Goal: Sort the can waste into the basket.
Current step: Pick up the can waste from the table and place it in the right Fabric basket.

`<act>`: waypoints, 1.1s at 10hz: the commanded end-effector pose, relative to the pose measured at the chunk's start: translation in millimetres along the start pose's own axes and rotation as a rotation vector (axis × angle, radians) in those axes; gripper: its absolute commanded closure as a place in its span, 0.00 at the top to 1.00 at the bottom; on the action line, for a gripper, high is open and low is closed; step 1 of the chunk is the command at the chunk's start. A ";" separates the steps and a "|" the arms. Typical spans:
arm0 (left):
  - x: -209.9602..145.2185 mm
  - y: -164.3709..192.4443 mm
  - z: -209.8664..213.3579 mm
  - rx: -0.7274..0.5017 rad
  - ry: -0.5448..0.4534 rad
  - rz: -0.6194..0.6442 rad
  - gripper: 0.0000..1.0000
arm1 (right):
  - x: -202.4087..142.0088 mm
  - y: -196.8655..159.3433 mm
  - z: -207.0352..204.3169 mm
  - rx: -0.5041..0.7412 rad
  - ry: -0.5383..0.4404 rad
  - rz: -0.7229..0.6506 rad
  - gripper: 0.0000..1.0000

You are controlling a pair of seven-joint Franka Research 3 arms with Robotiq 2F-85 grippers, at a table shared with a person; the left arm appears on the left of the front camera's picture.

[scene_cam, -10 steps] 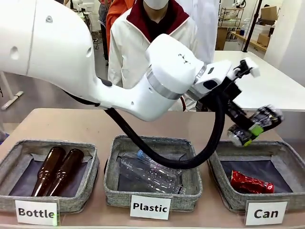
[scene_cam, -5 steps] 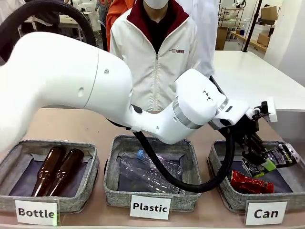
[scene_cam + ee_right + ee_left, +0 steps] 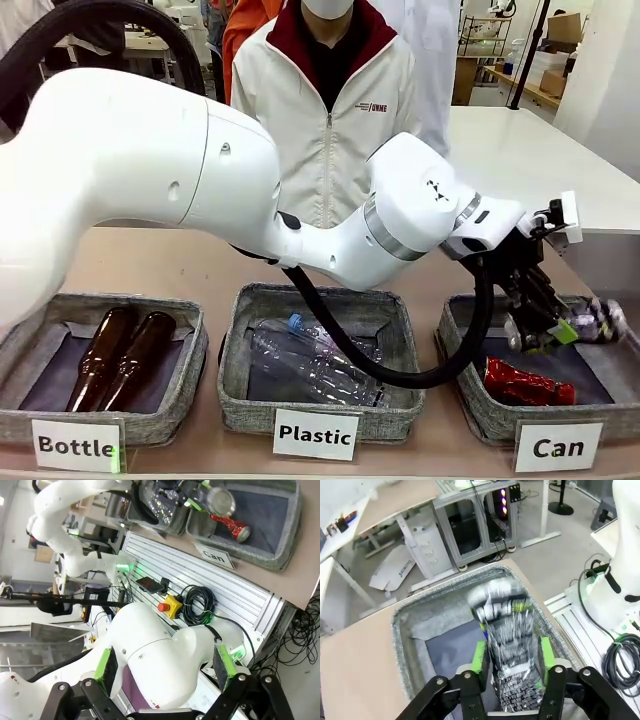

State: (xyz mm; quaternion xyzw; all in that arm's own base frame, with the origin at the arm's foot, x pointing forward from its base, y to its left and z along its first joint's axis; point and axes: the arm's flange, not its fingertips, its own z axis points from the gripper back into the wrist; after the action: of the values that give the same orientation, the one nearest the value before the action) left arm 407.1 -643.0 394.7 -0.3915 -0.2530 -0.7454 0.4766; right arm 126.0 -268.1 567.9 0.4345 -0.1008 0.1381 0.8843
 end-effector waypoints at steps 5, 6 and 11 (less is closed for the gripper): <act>19.1 0.3 34.8 0.113 -0.054 -0.004 1.00 | -9.7 1.6 1.7 -0.003 0.008 0.020 1.00; 21.3 -9.6 68.9 0.162 -0.044 0.105 1.00 | -9.7 1.6 1.7 -0.003 0.008 0.020 1.00; -5.0 -160.0 286.0 0.179 -0.018 0.602 1.00 | 77.2 43.1 -69.9 0.034 0.034 0.204 1.00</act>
State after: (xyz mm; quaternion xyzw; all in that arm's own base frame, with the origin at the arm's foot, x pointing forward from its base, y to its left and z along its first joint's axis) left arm 400.5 -415.9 527.6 -0.3994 -0.2192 -0.5570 0.6944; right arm 173.0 -205.6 584.1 0.4311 -0.1129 0.2142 0.8692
